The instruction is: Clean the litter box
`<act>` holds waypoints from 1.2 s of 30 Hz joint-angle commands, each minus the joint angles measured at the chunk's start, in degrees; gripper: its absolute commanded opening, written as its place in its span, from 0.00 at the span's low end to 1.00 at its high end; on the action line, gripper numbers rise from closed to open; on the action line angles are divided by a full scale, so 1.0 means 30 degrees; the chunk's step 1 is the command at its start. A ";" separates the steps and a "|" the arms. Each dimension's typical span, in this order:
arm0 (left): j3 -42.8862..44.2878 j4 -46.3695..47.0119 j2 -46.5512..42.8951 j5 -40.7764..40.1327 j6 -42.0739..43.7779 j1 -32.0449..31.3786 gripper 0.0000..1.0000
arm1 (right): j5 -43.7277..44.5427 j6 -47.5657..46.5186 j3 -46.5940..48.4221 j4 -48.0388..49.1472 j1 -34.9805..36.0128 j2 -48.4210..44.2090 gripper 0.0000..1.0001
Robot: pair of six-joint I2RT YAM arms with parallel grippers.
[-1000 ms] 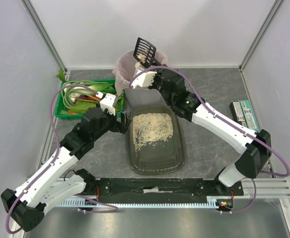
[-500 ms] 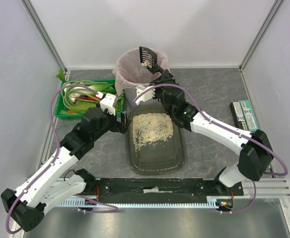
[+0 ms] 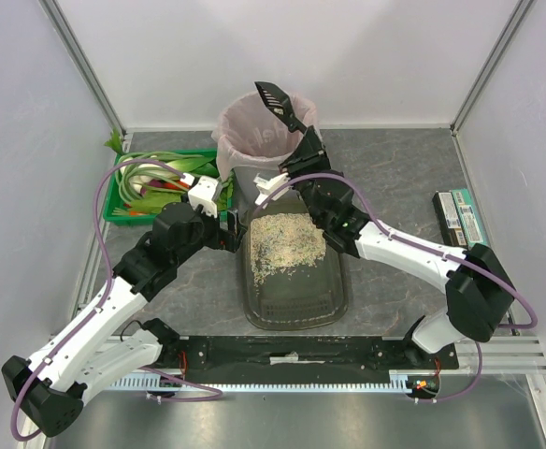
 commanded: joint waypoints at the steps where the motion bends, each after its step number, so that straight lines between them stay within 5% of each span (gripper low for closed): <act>1: 0.0152 0.0274 -0.0249 0.0003 0.0659 0.0023 0.93 | -0.0698 -0.3762 -0.0472 0.2864 0.0196 -0.0356 0.00; 10: 0.0181 0.0274 -0.0336 0.0091 0.0659 0.0023 0.93 | -0.1841 -0.7247 -0.1467 0.2843 0.0225 -0.0325 0.00; 25: 0.0122 0.0304 -0.0600 0.0413 0.0571 0.0023 0.93 | -0.0962 -0.7455 -0.4076 0.0582 0.0782 -0.1293 0.02; 36: 0.0093 0.0274 -0.0600 0.0179 0.0600 0.0023 0.93 | 0.0298 -0.8423 -0.2172 0.4884 0.0811 -0.0297 0.00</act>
